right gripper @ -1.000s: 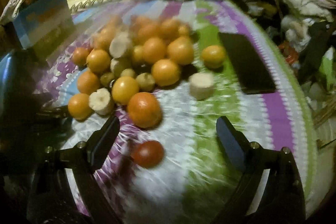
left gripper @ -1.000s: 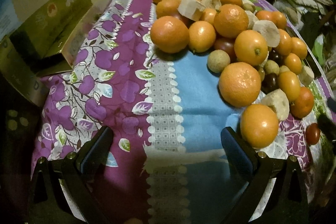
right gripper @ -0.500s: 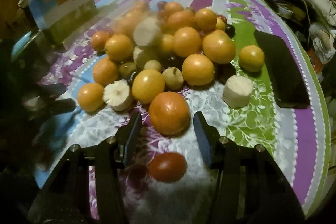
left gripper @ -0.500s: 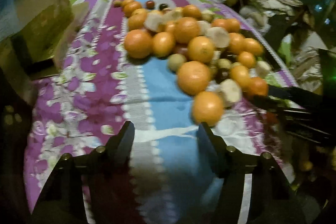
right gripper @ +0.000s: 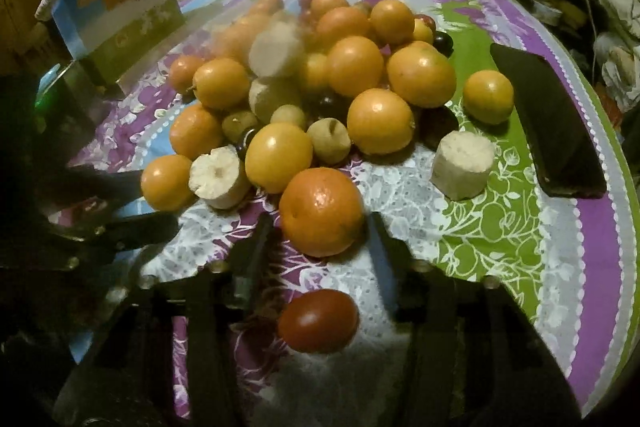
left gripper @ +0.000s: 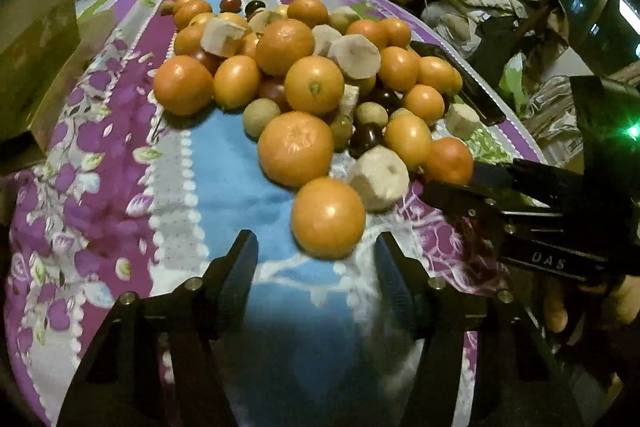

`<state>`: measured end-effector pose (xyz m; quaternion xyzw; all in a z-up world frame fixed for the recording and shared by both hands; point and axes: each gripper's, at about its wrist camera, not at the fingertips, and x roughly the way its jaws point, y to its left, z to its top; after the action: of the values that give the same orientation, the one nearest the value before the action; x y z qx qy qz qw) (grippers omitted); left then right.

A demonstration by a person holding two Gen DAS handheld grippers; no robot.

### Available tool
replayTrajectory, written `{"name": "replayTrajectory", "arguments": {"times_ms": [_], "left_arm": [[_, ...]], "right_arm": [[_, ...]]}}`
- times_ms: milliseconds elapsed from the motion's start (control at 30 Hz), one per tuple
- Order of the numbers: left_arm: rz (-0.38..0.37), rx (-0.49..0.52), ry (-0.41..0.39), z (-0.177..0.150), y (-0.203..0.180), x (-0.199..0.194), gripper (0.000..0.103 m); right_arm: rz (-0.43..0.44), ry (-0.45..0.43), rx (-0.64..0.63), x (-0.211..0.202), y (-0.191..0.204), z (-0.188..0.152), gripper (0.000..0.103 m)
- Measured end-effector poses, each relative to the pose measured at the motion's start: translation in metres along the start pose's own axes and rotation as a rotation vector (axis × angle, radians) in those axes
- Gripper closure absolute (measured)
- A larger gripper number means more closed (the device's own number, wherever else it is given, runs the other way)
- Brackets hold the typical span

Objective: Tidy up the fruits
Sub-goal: 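Grasp an orange with the left tool while the right tool grasps a red tomato, then carry the orange with the left tool over the light-blue basket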

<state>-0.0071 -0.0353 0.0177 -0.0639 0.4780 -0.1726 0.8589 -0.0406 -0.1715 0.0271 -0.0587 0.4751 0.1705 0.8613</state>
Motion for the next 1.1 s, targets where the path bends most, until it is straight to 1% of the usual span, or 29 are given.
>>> {"name": "replayTrajectory", "arguments": {"times_ms": [33,67,133,233,367,467,533,633,733,867,933,1033,1100], "left_arm": [[-0.003,-0.007,-0.003,0.003,0.000,0.002,0.052],[-0.007,-0.018,-0.003,0.005,0.001,0.003,0.057],[-0.026,-0.027,-0.001,0.007,0.001,0.006,0.058],[-0.022,-0.009,-0.003,0.005,-0.004,0.005,0.065],[-0.022,-0.030,-0.014,0.003,-0.002,-0.002,0.065],[0.000,-0.047,-0.058,0.006,0.000,-0.020,0.065],[0.024,-0.056,-0.102,0.011,0.002,-0.042,0.065],[0.083,-0.072,-0.170,0.024,0.012,-0.085,0.065],[0.149,-0.109,-0.236,0.033,0.031,-0.130,0.065],[0.240,-0.183,-0.299,0.033,0.069,-0.190,0.065],[0.283,-0.229,-0.317,0.029,0.091,-0.212,0.065],[0.353,-0.303,-0.346,0.019,0.131,-0.248,0.065],[0.398,-0.370,-0.370,0.011,0.163,-0.275,0.065]], "right_arm": [[0.006,0.000,0.009,0.000,-0.001,0.000,0.064],[0.010,-0.002,0.018,-0.001,-0.002,0.000,0.064],[0.009,-0.005,0.023,-0.001,-0.003,0.000,0.065],[0.006,-0.007,0.043,-0.005,-0.004,-0.001,0.066],[-0.008,-0.039,0.059,-0.022,0.000,0.004,0.066],[-0.027,-0.070,0.075,-0.043,0.007,0.014,0.066],[-0.037,-0.090,0.079,-0.056,0.013,0.022,0.066],[-0.039,-0.118,0.072,-0.074,0.030,0.040,0.066],[-0.008,-0.152,0.050,-0.091,0.053,0.063,0.066],[0.061,-0.191,0.006,-0.103,0.093,0.091,0.066],[0.101,-0.207,-0.027,-0.105,0.121,0.105,0.066],[0.167,-0.212,-0.071,-0.105,0.163,0.124,0.066],[0.205,-0.213,-0.101,-0.105,0.188,0.133,0.066]]}}
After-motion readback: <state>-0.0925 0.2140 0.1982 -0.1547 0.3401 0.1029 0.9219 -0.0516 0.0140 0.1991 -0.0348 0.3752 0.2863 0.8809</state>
